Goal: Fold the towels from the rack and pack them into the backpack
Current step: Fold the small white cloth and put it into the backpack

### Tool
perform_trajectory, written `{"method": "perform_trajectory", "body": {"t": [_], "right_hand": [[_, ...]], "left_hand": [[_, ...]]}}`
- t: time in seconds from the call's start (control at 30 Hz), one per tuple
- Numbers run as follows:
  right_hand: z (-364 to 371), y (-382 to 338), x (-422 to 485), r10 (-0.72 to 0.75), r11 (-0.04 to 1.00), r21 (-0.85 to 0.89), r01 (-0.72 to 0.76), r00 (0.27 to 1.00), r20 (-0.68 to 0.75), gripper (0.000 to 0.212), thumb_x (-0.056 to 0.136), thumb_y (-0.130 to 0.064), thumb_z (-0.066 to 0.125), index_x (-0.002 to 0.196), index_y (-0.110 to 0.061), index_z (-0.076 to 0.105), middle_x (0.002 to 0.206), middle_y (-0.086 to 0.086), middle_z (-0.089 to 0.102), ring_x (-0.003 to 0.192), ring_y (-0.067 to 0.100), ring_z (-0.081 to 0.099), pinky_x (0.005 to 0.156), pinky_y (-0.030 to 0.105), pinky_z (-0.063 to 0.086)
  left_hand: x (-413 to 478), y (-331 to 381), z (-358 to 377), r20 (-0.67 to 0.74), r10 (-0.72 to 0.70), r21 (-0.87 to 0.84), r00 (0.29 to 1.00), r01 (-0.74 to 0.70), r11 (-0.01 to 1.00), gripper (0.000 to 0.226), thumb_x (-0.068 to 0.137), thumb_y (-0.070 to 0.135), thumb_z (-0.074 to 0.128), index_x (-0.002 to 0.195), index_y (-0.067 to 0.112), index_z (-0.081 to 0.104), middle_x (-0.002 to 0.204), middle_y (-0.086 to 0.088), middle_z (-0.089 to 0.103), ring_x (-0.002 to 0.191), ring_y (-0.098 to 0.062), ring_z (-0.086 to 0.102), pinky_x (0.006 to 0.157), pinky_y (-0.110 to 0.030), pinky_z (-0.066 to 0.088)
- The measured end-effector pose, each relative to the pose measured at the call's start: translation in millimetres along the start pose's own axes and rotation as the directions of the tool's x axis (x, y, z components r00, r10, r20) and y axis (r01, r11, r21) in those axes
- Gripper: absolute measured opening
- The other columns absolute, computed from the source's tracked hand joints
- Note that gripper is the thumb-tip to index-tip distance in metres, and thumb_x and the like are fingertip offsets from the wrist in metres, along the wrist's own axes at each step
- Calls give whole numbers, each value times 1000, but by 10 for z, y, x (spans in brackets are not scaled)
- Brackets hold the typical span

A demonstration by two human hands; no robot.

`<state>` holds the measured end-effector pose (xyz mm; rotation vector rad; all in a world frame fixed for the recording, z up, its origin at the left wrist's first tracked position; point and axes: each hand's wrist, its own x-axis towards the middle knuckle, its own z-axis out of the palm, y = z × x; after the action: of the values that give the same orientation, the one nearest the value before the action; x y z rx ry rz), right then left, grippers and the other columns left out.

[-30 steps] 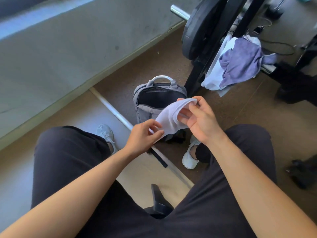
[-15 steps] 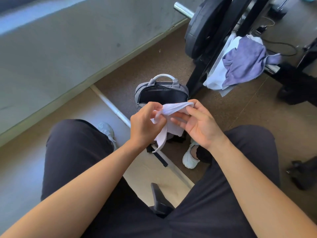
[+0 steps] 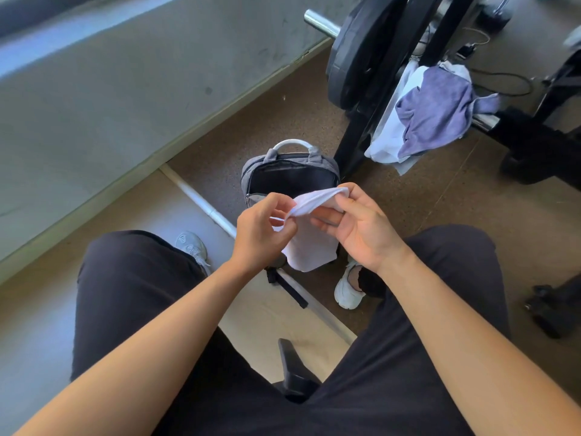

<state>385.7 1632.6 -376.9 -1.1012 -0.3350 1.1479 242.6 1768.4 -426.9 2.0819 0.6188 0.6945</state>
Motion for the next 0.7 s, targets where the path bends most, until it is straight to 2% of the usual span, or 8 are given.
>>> {"method": "perform_trajectory", "body": {"t": [0.17, 0.23, 0.33, 0.43, 0.53, 0.6, 0.7], "right_hand": [[-49, -40, 6, -27, 999, 33, 28, 998, -51, 10, 105, -11, 45, 113, -12, 51, 118, 13, 69, 114, 32, 66, 103, 47, 52], [-58, -66, 6, -37, 998, 54, 40, 998, -58, 10, 105, -11, 44, 113, -12, 50, 120, 13, 69, 116, 32, 66, 102, 48, 52], [-52, -88, 6, -51, 995, 77, 57, 996, -78, 9, 105, -10, 45, 112, -13, 50, 121, 14, 68, 116, 33, 66, 97, 47, 55], [-53, -115, -2, -67, 991, 111, 80, 991, -118, 7, 104, -10, 47, 109, -14, 51, 120, 15, 68, 119, 35, 65, 95, 48, 56], [-51, -147, -28, -70, 982, 161, 95, 986, -152, 6, 104, -8, 49, 106, -14, 50, 116, 14, 69, 122, 38, 63, 93, 50, 57], [-36, -158, -51, -78, 979, 177, 105, 986, -150, 6, 103, -7, 49, 104, -13, 50, 116, 15, 68, 122, 38, 63, 93, 50, 57], [22, -149, -81, -80, 980, 175, 97, 992, -103, 6, 104, -6, 48, 105, -12, 49, 120, 15, 69, 119, 36, 65, 91, 47, 58]], "left_hand": [[-8, -130, -14, 113, -64, 52, 992, 58, 997, 16, 82, 14, 63, 96, 17, 71, 81, 7, 71, 75, -17, 70, 74, -40, 61], [-28, -134, -21, 140, -77, 61, 987, 69, 996, 13, 85, 15, 66, 97, 19, 65, 81, 8, 67, 75, -17, 68, 72, -40, 61], [-45, -188, -41, 157, -69, 115, 985, 51, 992, 21, 87, 5, 66, 92, 22, 55, 79, 10, 64, 72, -15, 68, 68, -41, 60], [-45, -177, -67, 57, 90, 197, 994, -100, 975, 19, 81, -6, 63, 79, 13, 63, 74, 3, 67, 65, -18, 63, 62, -39, 57], [-88, -64, -89, -53, 287, 232, 956, -268, 935, 24, 77, -11, 64, 78, 10, 75, 84, -1, 73, 72, -17, 67, 67, -20, 52], [-180, -16, -52, 24, 348, 241, 937, -344, 907, 23, 82, -1, 62, 87, 13, 80, 92, -1, 74, 76, -17, 69, 66, -21, 50], [-284, 12, 76, 185, 234, 276, 954, -279, 920, 23, 87, 21, 61, 100, 17, 80, 94, 1, 71, 74, -21, 67, 61, -29, 51]]}}
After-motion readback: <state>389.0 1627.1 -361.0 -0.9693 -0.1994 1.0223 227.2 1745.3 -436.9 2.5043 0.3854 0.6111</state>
